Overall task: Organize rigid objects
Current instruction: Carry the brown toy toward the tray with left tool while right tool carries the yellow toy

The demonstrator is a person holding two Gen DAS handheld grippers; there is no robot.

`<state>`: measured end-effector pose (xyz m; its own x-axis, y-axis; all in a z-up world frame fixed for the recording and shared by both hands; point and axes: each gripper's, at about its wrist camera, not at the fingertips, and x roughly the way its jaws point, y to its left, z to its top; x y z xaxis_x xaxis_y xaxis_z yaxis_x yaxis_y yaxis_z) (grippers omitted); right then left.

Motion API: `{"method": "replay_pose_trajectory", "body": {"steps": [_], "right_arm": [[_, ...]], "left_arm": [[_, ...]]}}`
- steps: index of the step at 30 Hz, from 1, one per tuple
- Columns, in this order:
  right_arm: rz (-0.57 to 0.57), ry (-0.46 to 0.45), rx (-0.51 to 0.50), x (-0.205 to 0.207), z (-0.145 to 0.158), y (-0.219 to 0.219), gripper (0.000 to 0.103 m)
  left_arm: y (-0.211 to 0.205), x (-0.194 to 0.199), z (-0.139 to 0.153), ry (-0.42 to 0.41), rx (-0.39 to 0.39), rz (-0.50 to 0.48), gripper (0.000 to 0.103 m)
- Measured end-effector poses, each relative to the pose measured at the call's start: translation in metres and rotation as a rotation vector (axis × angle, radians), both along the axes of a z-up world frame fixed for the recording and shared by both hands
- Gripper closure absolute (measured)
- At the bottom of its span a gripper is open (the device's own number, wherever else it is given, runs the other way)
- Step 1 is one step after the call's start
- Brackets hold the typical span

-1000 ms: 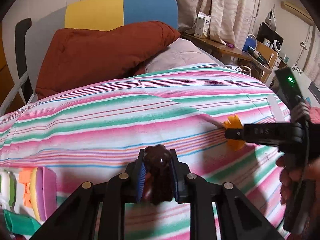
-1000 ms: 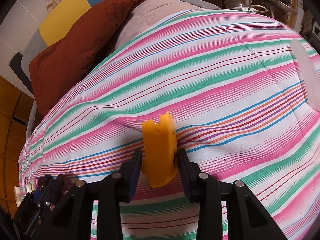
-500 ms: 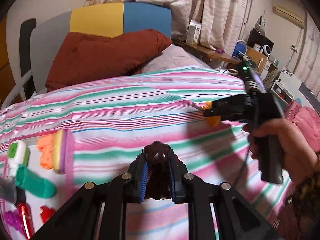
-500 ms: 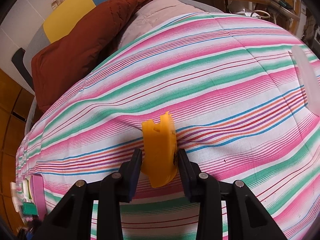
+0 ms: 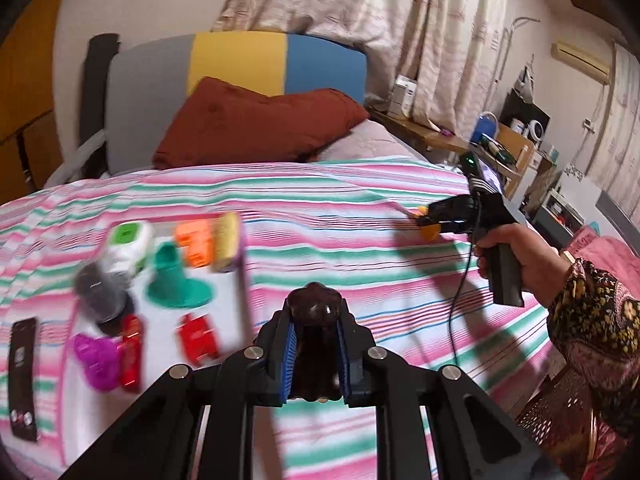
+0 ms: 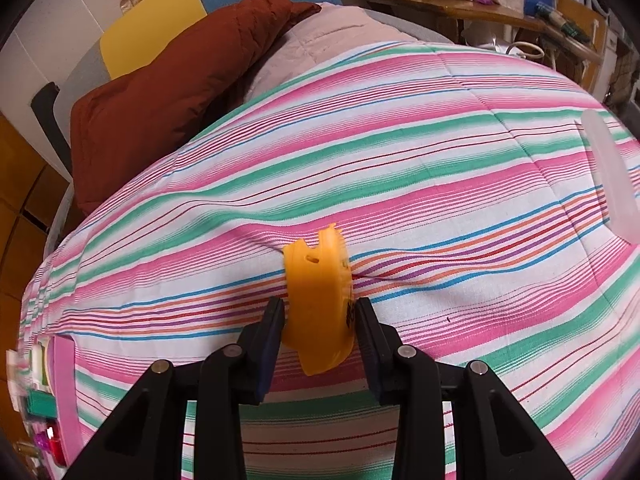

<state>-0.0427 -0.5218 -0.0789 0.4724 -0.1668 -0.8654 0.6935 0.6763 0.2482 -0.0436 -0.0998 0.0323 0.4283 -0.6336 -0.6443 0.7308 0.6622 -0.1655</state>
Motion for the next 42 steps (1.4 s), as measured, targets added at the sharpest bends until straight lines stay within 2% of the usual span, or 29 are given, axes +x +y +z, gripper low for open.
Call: {"method": "replay_pose_trajectory", "body": {"steps": [4, 9, 15, 26, 32, 42], "right_arm": [[-0.002, -0.005, -0.028, 0.002, 0.001, 0.002, 0.067], [-0.005, -0.009, -0.031, 0.002, 0.002, 0.003, 0.067], [-0.02, -0.034, -0.032, -0.006, 0.01, 0.008, 0.067], [-0.02, -0.046, -0.081, -0.012, 0.02, 0.018, 0.067], [-0.008, -0.053, -0.111, -0.011, 0.028, 0.022, 0.067], [0.024, -0.164, -0.097, -0.034, 0.064, 0.053, 0.067]], "left_arm": [[0.035, 0.004, -0.003, -0.036, 0.018, 0.045, 0.087], [0.076, 0.012, -0.014, -0.023, 0.024, 0.095, 0.087], [0.106, 0.023, -0.031, 0.005, 0.024, 0.154, 0.087], [0.12, 0.037, -0.052, 0.019, 0.064, 0.187, 0.087], [0.123, 0.044, -0.055, -0.016, 0.088, 0.2, 0.087], [0.125, 0.038, -0.059, -0.078, 0.089, 0.167, 0.086]]}}
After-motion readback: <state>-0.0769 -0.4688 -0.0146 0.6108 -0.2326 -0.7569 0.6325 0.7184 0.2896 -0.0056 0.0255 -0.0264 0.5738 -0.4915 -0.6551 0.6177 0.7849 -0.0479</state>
